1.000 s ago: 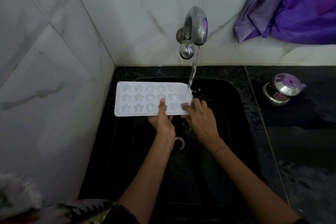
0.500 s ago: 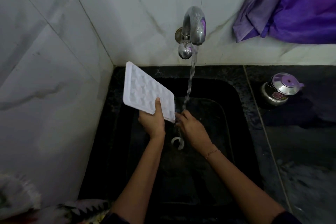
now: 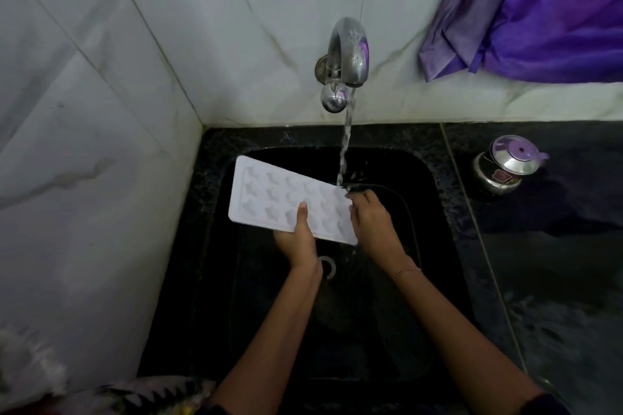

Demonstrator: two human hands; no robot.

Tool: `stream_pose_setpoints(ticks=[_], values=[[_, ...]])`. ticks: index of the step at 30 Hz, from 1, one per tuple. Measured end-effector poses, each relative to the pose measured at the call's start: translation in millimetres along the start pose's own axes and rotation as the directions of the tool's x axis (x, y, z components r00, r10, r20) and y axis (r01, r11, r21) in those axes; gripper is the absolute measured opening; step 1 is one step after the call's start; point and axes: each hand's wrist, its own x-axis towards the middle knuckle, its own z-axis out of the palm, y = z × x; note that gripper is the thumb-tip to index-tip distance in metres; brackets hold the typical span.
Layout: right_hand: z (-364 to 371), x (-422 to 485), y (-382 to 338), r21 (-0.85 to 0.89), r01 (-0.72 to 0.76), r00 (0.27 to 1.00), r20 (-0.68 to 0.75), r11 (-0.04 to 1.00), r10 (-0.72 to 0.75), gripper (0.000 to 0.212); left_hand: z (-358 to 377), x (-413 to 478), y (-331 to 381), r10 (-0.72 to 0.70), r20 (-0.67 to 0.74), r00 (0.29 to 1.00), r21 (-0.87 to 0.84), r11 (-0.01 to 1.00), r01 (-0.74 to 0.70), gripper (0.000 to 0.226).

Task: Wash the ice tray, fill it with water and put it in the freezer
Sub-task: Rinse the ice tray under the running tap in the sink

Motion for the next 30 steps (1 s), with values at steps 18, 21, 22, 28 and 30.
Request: stream_pose_setpoints(ticks=[18,21,22,28,30], values=[[-15,28,-14,-0.398,0.134,0.985,-0.048,0.907,-0.166,0.050,-1,-5,5,-0.255,0.124,0.959,-0.229,0.933,0.277,0.044],[-17,30,-18,-0.413,0.170,0.979,-0.034,0.895,-0.202,0.058,0,-5,7,-0.257,0.155,0.954,-0.242,0.926,0.289,0.043],[-18,30,-18,-0.404,0.194,0.975,-0.018,0.894,-0.220,0.058,0,-3,7,-0.251,0.160,0.955,-0.248,0.926,0.285,0.043],[-28,36,-15,-0.412,0.106,0.986,-0.075,0.905,-0.150,0.058,5,-4,7,-0.265,0.184,0.947,-0.238,0.922,0.304,0.046],[-29,35,-16,-0.387,0.127,0.989,-0.027,0.913,-0.149,0.062,9,-3,9,-0.264,0.191,0.945,-0.252,0.918,0.307,0.046]])
